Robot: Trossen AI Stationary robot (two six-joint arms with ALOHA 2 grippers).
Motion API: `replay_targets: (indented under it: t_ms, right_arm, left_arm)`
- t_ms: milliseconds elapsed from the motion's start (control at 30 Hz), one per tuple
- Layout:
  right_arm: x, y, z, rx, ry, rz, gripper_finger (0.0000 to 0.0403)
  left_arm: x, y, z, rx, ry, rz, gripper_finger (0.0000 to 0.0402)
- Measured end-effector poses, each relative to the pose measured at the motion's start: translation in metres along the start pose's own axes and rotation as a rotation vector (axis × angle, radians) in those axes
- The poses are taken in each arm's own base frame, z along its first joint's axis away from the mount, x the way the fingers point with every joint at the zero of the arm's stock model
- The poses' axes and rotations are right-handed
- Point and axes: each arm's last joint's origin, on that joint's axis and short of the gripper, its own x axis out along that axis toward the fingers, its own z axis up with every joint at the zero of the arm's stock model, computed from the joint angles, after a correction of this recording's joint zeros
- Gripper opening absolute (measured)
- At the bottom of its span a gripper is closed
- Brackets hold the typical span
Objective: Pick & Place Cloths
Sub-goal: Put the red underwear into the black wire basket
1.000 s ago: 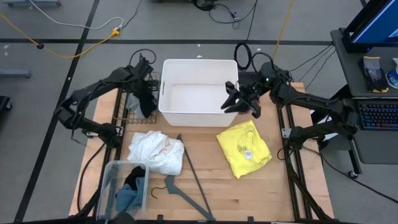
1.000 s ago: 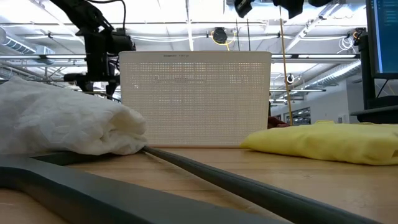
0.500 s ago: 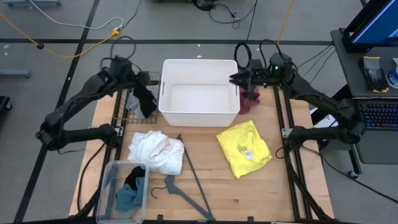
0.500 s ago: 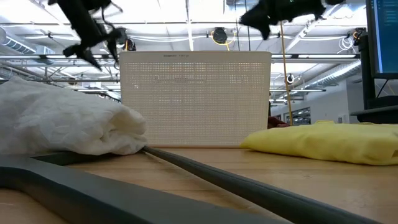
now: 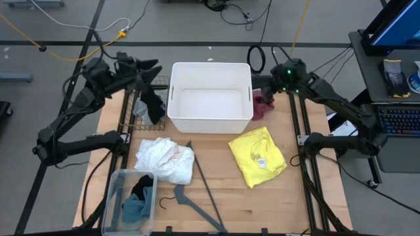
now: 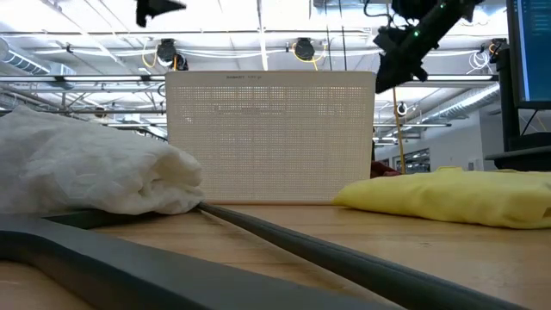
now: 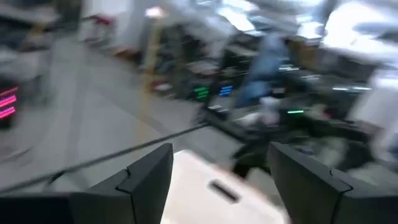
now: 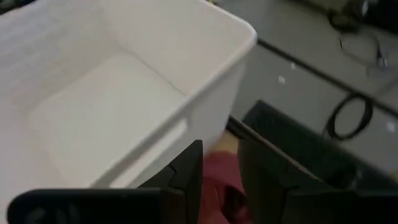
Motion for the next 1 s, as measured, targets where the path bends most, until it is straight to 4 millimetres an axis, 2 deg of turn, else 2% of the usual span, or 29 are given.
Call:
replay_targets:
  t_ms: [133,267,600,1000]
  right_arm:
    - [0.009,-0.012,-0.005,0.102,0.071,-0.04,0.0092]
    - [0.025,-0.021,-0.013,0.148,0.175,-0.072,0.0092]
    - [0.067,-0.027,-0.027,0.163,0.343,-0.087,0.0122]
    - [0.088,-0.047,-0.039,0.276,0.444,-0.154,0.0193]
  left_arm:
    - [-0.001,-0.006,0.005,0.03,-0.02,-0.151,0.0266]
    - [-0.001,-0.009,0.006,0.053,-0.01,-0.222,0.0266]
    - [-0.001,-0.009,0.006,0.055,-0.005,-0.234,0.0266]
    - [-0.001,-0.008,0.004,0.044,0.014,-0.228,0.0267]
